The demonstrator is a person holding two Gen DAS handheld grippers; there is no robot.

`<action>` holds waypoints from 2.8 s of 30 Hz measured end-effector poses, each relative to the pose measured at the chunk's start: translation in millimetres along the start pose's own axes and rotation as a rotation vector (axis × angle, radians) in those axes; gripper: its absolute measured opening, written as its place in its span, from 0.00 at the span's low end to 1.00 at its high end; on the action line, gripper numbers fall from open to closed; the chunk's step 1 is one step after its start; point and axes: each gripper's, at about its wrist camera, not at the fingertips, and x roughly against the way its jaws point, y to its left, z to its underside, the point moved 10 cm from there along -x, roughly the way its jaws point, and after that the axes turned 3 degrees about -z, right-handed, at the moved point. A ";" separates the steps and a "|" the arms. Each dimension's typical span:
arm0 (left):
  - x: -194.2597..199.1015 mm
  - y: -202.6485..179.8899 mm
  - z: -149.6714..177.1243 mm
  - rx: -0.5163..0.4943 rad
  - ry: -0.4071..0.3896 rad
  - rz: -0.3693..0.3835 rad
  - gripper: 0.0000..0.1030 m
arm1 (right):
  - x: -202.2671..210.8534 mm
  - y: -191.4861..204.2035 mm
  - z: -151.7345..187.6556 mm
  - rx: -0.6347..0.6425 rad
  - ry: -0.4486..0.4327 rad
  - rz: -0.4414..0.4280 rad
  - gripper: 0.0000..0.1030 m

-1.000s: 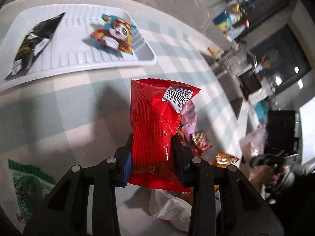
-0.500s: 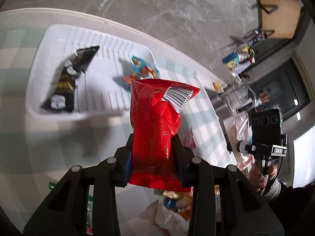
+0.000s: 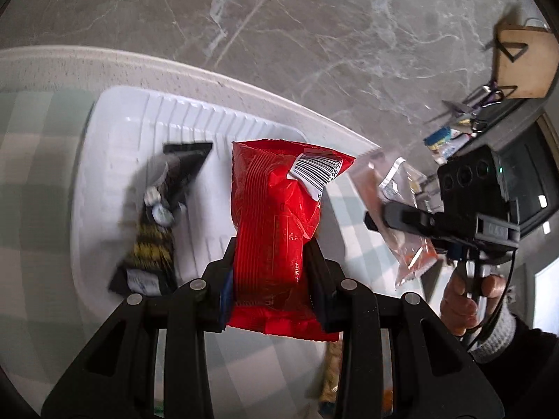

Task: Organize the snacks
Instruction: 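Lower both packets into the white tray and open both tools, then grasp the green packet with the left tool while the right tool grasps the blue-wrapped bread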

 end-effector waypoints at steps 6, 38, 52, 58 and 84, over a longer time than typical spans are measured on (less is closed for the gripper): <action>-17.2 11.3 -19.7 -0.032 -0.012 -0.097 0.33 | -28.9 -13.2 -32.8 0.009 -0.009 0.075 0.22; 83.2 27.8 115.5 -0.134 -0.029 -0.321 0.46 | 94.9 21.1 120.8 0.240 -0.086 0.276 0.54; 83.1 40.4 190.9 -0.153 0.056 -0.408 0.46 | 67.7 0.4 275.9 0.453 0.190 0.470 0.54; 79.1 41.8 192.4 -0.178 0.068 -0.430 0.46 | 41.8 1.2 289.7 0.542 0.244 0.505 0.54; 52.0 54.3 185.6 -0.215 0.097 -0.412 0.41 | 10.3 -15.6 290.8 0.590 0.276 0.580 0.30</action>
